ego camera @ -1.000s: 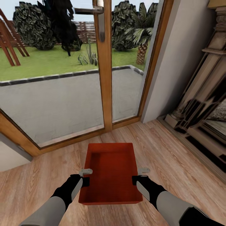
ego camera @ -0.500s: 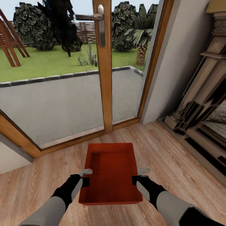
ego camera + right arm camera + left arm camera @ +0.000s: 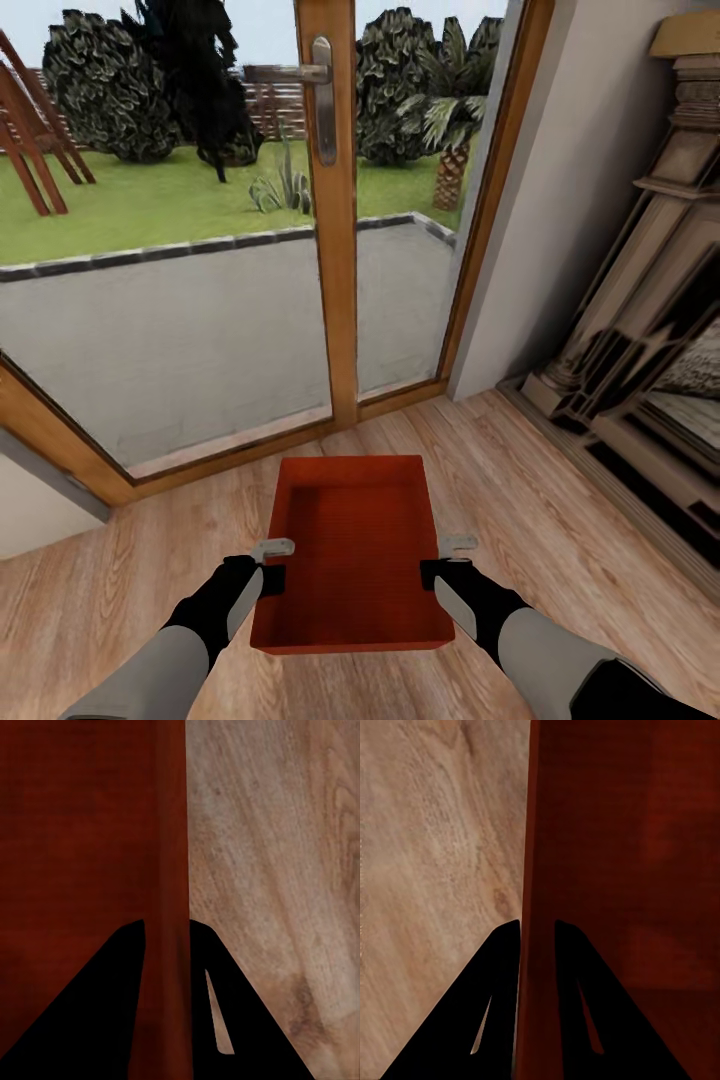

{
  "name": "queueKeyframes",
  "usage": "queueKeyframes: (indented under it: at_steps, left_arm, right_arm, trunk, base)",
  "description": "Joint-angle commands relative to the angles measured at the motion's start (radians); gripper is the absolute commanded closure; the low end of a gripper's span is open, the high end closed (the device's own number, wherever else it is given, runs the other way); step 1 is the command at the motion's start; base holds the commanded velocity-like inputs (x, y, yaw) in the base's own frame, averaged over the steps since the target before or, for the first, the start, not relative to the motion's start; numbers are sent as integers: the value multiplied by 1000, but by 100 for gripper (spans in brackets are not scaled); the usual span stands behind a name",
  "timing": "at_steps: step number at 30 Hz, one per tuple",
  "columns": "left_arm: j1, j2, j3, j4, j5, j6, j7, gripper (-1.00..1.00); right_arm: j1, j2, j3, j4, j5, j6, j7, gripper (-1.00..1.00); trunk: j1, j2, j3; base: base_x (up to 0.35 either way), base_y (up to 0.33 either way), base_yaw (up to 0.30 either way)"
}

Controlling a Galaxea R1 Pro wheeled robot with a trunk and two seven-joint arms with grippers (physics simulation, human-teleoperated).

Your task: Move the two storage containers from the living room to the garage. In the garage, place one container on the floor and stack the other container on top of it (either order is fine).

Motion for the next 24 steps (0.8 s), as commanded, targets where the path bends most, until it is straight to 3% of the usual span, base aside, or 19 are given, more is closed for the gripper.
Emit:
queueKeyframes:
  at_steps: [1, 24]
  left_arm:
    - [0, 12, -5, 29, -19, 9, 24, 100]
    - [0, 12, -5, 29, -19, 9, 24, 100]
  right_arm:
    - [-2, -1, 4, -5, 12, 5, -8, 100]
    - [-2, -2, 4, -5, 11, 5, -8, 100]
  trunk:
    - [-4, 7, 3]
    - [-92, 168, 75]
  base:
    - [0, 0, 0]
    - [0, 0, 0]
